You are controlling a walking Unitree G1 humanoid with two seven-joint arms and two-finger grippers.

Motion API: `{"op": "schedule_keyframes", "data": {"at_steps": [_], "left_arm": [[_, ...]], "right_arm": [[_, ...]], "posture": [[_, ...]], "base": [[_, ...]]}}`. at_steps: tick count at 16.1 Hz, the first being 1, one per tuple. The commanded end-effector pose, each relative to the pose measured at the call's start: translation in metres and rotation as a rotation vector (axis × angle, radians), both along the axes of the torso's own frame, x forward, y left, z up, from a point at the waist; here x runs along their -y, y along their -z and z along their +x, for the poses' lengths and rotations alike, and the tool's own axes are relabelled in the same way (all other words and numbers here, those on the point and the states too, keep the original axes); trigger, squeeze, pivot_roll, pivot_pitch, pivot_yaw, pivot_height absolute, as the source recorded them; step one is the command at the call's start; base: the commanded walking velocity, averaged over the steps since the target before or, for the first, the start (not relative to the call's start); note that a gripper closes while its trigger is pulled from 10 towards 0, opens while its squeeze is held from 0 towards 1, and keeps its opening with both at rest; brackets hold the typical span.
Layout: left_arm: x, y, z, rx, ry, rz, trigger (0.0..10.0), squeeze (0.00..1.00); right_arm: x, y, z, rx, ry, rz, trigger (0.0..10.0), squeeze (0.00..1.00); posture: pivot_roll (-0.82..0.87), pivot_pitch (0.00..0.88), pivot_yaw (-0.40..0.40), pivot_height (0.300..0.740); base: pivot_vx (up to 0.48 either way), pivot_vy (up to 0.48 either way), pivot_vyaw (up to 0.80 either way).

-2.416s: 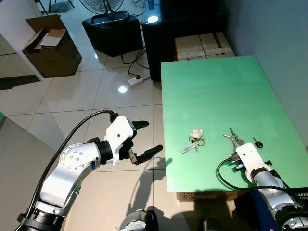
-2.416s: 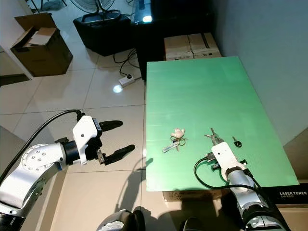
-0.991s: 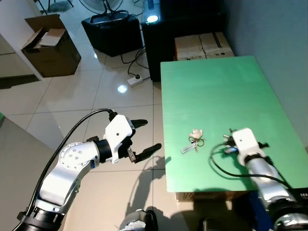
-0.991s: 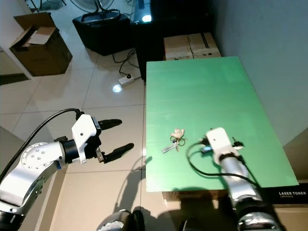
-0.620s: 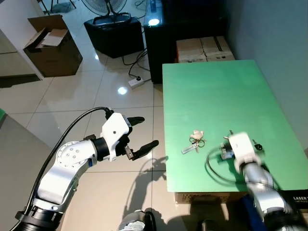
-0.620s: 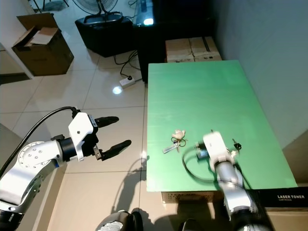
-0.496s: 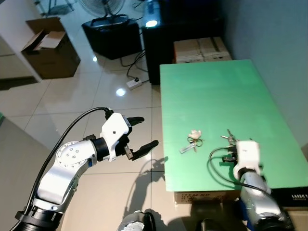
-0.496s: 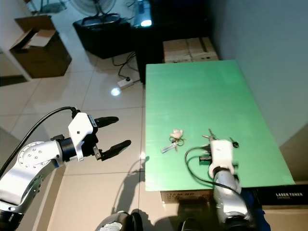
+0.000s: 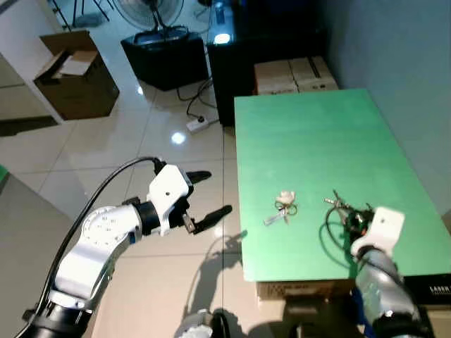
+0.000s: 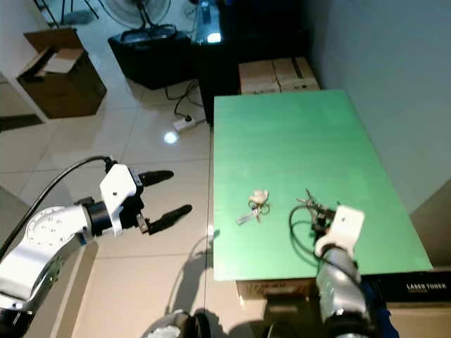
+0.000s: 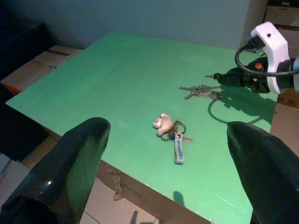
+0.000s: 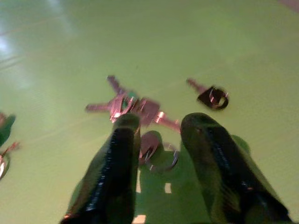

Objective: Hang keys on a hook

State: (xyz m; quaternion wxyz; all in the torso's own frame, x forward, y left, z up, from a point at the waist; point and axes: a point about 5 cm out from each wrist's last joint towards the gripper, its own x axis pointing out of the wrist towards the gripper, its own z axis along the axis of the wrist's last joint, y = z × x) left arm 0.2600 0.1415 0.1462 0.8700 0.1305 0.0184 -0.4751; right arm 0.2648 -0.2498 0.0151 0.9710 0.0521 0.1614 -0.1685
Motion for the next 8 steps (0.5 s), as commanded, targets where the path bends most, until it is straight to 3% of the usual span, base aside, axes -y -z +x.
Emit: {"op": "schedule_keyframes", "data": {"at_steps": [1, 4, 5, 6, 8], "left_arm": [[-0.002, 0.002, 0.0, -0.005, -0.014, 0.018, 10.0, 0.0], [0.0, 0.002, -0.001, -0.005, -0.011, 0.018, 10.0, 0.0], [0.0, 0.002, -0.001, -0.004, -0.01, 0.018, 10.0, 0.0], [0.0, 0.002, -0.001, -0.003, -0.009, 0.017, 10.0, 0.0], [-0.001, 0.002, -0.001, -0.002, -0.009, 0.018, 10.0, 0.0]], "right_arm": [[0.0, 0.003, -0.001, -0.034, 0.01, 0.005, 10.0, 1.0], [0.009, 0.008, -0.002, -0.112, 0.066, -0.018, 10.0, 1.0], [0.01, 0.01, -0.002, -0.13, 0.079, 0.001, 10.0, 0.8], [0.009, 0.011, -0.002, -0.139, 0.088, 0.025, 10.0, 0.0], [0.008, 0.013, -0.002, -0.153, 0.095, 0.035, 10.0, 0.0]], "posture": [[0.04, 0.079, 0.144, 0.74], [0.04, 0.078, 0.141, 0.74], [0.05, 0.077, 0.141, 0.74], [0.05, 0.076, 0.14, 0.74], [0.05, 0.075, 0.14, 0.74]], "base": [[0.0, 0.0, 0.0], [0.0, 0.0, 0.0], [0.0, 0.0, 0.0], [0.0, 0.0, 0.0], [0.0, 0.0, 0.0]]}}
